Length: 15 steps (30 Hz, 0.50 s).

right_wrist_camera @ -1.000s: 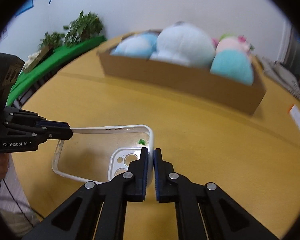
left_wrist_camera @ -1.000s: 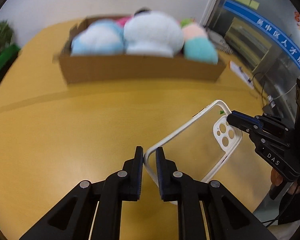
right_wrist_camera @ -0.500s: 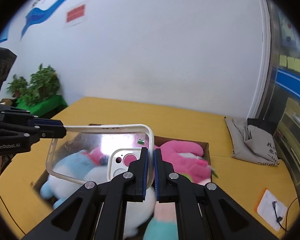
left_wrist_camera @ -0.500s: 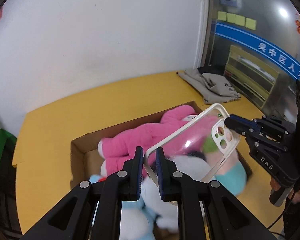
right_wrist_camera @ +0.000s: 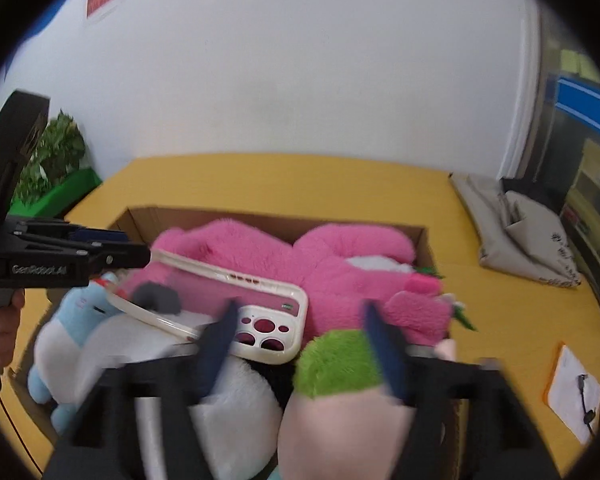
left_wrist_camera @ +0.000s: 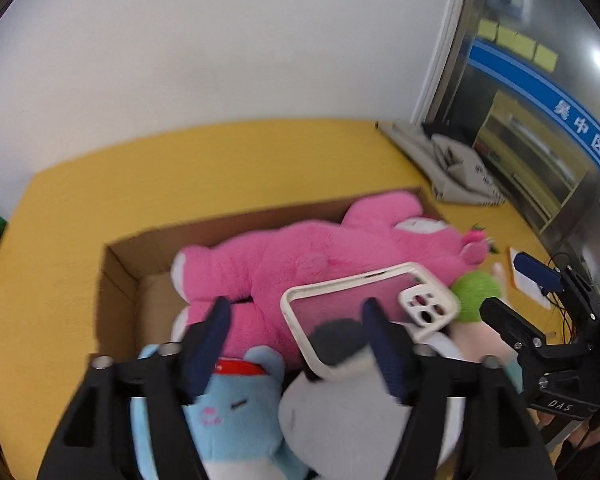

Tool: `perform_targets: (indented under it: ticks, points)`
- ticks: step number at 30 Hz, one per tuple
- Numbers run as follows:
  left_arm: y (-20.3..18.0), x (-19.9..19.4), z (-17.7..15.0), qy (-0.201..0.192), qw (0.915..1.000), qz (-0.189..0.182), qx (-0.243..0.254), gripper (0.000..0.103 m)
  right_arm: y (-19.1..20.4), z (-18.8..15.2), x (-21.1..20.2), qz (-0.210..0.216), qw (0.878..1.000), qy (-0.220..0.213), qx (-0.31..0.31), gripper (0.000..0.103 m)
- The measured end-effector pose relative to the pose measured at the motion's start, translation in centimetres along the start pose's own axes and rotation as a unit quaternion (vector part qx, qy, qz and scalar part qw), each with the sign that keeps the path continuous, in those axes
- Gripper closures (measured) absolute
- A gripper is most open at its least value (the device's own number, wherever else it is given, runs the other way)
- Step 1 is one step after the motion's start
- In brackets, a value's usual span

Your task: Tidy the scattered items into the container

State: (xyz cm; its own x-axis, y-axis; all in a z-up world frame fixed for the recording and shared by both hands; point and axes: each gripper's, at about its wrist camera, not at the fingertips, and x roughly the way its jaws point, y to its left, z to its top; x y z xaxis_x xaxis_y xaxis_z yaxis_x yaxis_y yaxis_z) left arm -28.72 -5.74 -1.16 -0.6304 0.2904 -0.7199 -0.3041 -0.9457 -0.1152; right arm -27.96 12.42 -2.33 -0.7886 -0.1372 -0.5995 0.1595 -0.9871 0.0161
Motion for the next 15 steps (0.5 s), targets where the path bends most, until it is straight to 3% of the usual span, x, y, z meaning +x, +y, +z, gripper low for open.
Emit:
perform_targets:
  ticks: [4, 7, 12, 15]
  points:
    - [-2.2, -8.4, -2.5, -0.093, 0.9953, 0.025, -0.005, 0.0, 0.3, -0.8, -6.4, 0.013, 0.999, -0.035, 0.007, 0.018]
    - [-4.6, -14.1, -6.1, -0.152, 0.9874, 0.045, -0.003, 0.0, 1.0, -2.6, -11.0, -0.007, 0.999, -0.048, 0.002, 0.018]
    - [-8.7, -19.6, -12.7, -0.175, 0.982, 0.072, 0.002, 0.0, 2.1, -6.1, -17.8, -0.044, 0.997, -0.066, -0.001, 0.018]
    - [-10.3, -20.7, -15.8, -0.161, 0.9844, 0.072, -0.005, 0.0, 3.0, -8.2, -20.4, -0.052, 0.996, -0.067, -0.016, 0.018]
